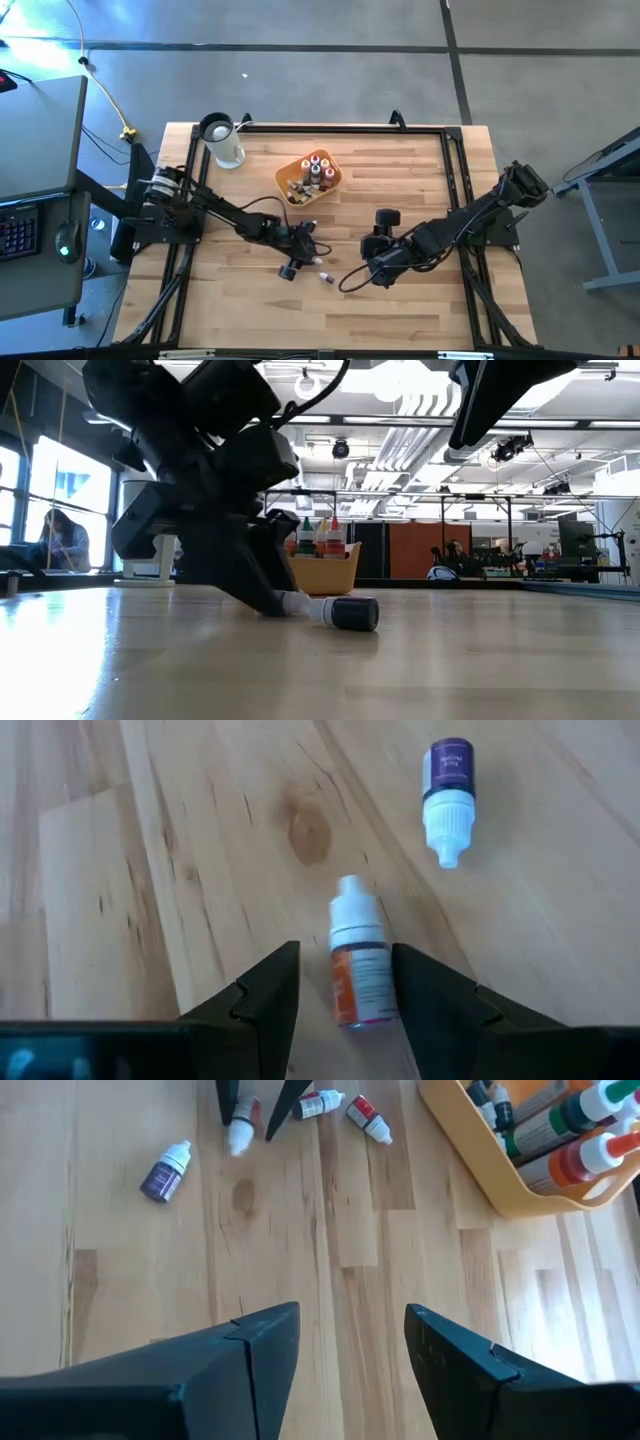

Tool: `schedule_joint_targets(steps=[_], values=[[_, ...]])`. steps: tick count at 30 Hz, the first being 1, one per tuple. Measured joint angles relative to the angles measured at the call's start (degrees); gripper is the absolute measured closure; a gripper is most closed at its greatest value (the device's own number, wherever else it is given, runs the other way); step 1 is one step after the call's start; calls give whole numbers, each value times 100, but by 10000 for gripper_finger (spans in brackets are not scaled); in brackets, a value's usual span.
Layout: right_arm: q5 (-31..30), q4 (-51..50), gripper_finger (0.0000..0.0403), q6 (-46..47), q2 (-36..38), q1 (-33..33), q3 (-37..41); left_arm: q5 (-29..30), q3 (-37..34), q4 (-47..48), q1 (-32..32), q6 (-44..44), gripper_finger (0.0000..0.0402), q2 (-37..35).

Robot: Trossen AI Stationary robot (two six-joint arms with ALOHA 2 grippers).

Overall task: Pick & Place food coloring
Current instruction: Put the small orange food coloring bottle into the yellow bin

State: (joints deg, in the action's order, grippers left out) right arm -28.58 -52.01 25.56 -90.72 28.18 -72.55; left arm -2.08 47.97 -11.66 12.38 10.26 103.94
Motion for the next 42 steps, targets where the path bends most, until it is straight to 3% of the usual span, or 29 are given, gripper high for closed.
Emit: schedule_joint_targets(steps=[12, 23, 27, 33, 36, 42], values=[[0, -7, 226, 161, 0, 0, 0, -59, 8, -22, 0, -909, 250, 74], [-15, -7, 226, 162, -2, 0, 2, 322, 66, -109, 4, -1078, 334, 94], [-112, -4, 226, 174, -2, 0, 2, 1102, 354, 149, -2, -1043, 327, 10], [-113, -4, 226, 306, -2, 0, 2, 3594, 1090, 1524, -20, -367, 310, -77], [-85, -4, 226, 310, -4, 0, 2, 4525, 1518, 2342, -181, -441, 309, -81], [-65, -3, 226, 310, -4, 0, 2, 4715, 2002, 3642, -842, -1765, 308, -81]])
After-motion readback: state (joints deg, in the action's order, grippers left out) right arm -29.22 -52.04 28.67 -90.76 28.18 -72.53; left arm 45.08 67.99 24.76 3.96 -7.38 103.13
